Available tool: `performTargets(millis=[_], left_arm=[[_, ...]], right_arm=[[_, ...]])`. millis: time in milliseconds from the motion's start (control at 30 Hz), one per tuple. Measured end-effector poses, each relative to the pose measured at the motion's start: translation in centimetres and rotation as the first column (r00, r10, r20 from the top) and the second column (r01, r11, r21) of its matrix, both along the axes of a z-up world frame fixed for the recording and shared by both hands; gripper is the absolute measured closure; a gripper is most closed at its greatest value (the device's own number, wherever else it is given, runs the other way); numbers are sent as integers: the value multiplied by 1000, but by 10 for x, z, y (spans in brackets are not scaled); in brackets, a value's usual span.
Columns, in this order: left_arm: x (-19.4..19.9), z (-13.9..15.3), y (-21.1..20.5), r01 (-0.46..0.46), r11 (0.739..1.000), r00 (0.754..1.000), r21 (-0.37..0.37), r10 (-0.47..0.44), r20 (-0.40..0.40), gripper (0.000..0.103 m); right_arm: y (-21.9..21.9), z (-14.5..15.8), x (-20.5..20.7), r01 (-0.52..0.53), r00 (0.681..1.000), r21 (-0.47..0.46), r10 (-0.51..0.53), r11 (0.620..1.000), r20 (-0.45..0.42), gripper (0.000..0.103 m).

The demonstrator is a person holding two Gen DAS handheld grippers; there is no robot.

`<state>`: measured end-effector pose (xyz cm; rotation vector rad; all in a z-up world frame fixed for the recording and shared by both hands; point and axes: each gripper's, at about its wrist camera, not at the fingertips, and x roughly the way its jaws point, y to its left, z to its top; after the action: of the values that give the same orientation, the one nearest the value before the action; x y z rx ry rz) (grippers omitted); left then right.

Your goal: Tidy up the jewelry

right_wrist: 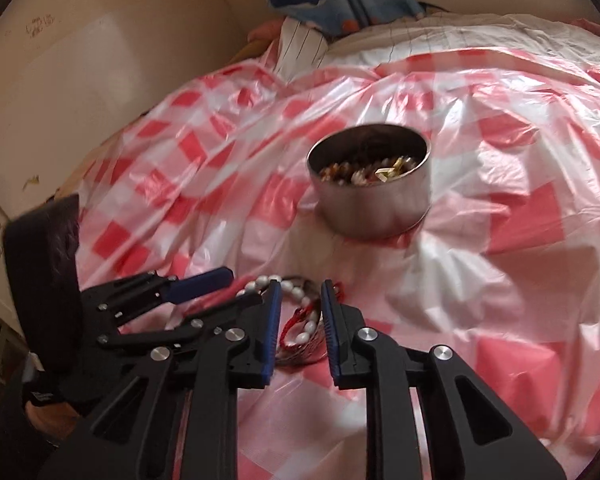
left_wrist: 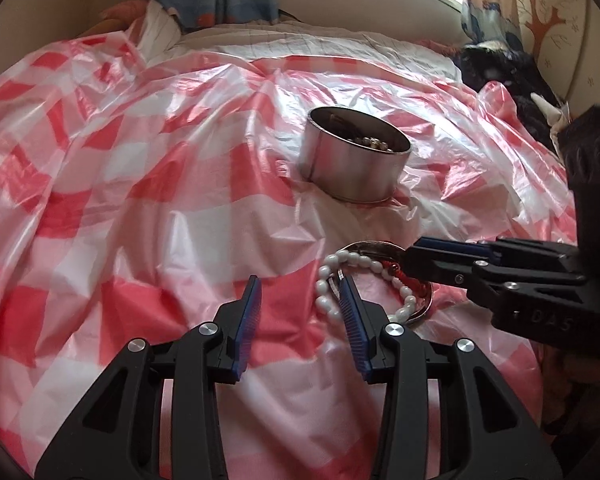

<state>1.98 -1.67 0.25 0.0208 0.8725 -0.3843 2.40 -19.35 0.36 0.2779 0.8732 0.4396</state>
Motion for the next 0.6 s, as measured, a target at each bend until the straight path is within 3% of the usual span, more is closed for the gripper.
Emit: performTargets(millis=[167,367,467,600], left_arm=[[-1,7,19,-49,996,999,-71,50,10,63],[-6,16,26,-57,990,997,-126,63,44,62],[-7,20,40,-85,975,994,-206,98,52,60],[-5,21,58,-145,951,987,-273,159,33,58]], right_arm=[[7,-11,4,4,999,-67,-6,998,-34,91],[5,-16,0,14,999,-85,-18,996,-49,92],[9,-13,-2,13,1000,-110,-15,994,-20,98],[-5,4,-14,37,999,0,-37,999,40,103]])
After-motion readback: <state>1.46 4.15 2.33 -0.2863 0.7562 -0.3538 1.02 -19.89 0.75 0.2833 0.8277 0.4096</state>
